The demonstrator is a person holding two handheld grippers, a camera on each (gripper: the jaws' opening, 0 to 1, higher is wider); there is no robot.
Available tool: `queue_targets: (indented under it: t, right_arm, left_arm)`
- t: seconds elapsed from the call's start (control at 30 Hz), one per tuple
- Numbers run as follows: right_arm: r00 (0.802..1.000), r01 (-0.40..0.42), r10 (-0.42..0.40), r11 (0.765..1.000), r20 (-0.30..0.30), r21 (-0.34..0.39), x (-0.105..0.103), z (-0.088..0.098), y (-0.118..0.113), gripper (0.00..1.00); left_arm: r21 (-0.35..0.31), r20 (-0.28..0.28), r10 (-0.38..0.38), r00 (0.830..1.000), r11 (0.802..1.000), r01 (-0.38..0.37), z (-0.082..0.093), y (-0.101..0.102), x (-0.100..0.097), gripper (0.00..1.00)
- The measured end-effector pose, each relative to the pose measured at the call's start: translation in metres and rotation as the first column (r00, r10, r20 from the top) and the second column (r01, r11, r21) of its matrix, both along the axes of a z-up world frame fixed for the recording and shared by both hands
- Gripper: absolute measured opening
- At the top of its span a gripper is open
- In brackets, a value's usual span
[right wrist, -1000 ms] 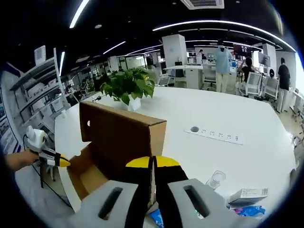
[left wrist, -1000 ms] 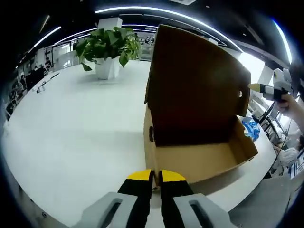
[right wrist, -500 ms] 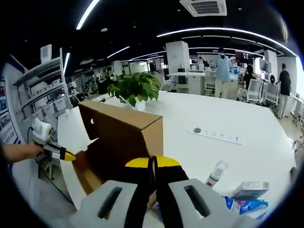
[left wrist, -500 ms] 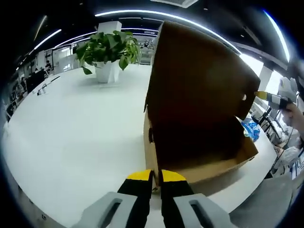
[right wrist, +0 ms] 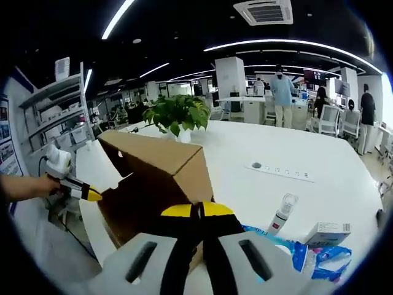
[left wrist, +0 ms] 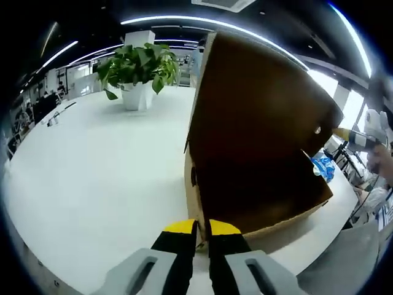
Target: Operate the shoe box by opening the lid, removing the specified soft item, and placing it in the target area until the item is outside and the box remains undamaged.
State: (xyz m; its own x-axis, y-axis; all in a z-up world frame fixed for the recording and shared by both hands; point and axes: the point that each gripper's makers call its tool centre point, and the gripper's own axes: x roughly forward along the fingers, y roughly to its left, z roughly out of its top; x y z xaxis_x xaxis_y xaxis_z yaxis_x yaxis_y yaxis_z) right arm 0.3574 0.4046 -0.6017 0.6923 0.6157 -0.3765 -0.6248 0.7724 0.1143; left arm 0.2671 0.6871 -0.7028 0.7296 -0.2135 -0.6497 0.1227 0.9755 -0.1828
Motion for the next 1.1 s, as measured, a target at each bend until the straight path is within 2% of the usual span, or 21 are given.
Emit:
queue_targets:
  t: [0.23,0.33,0.53,0.67,0.7,0.87,0.97,1.1]
  right_arm:
    - [1.000,-0.001,0.001,1.000,-0.024,0.000,-0.015,-0.015,0.000,0.03]
    - [1.000,-0.006,0.006,1.000,-0.020,-0.007,-0.020,-0.020,-0.001,0.03]
    - [0.999,-0.025,0.024,0.999,-0.026,-0.028,-0.028,-0.030,-0.001,0.04]
    - [0.998,-0.064,0.065,0.995,0.010,-0.073,-0.034,-0.035,0.001,0.05]
    - [0.997,-0.073,0.074,0.994,0.011,-0.081,-0.037,-0.037,0.001,0.05]
    - [0.993,-0.111,0.115,0.987,0.031,-0.114,-0.042,-0.044,0.004,0.05]
    - [0.993,-0.116,0.119,0.987,0.022,-0.114,-0.044,-0.049,0.004,0.06]
    - [0.992,-0.126,0.128,0.985,0.010,-0.116,-0.048,-0.055,0.005,0.06]
  left_arm:
    - [0.010,0.013,-0.024,1.000,1.000,0.023,0.002,-0.002,-0.002,0.07]
    - [0.009,0.022,-0.026,0.999,1.000,0.026,0.005,-0.002,-0.002,0.12]
    - [0.014,0.068,-0.028,0.997,1.000,0.027,0.022,0.000,-0.001,0.18]
    - [0.016,0.113,-0.029,0.993,1.000,0.027,0.036,0.001,0.002,0.26]
    - [0.022,0.135,-0.045,0.990,0.999,0.042,0.043,0.001,0.002,0.27]
    - [0.050,0.165,-0.085,0.983,0.996,0.078,0.056,0.000,0.001,0.30]
    - [0.073,0.178,-0.110,0.978,0.992,0.099,0.060,-0.001,0.000,0.32]
    - [0.071,0.208,-0.137,0.969,0.990,0.125,0.069,-0.004,0.002,0.34]
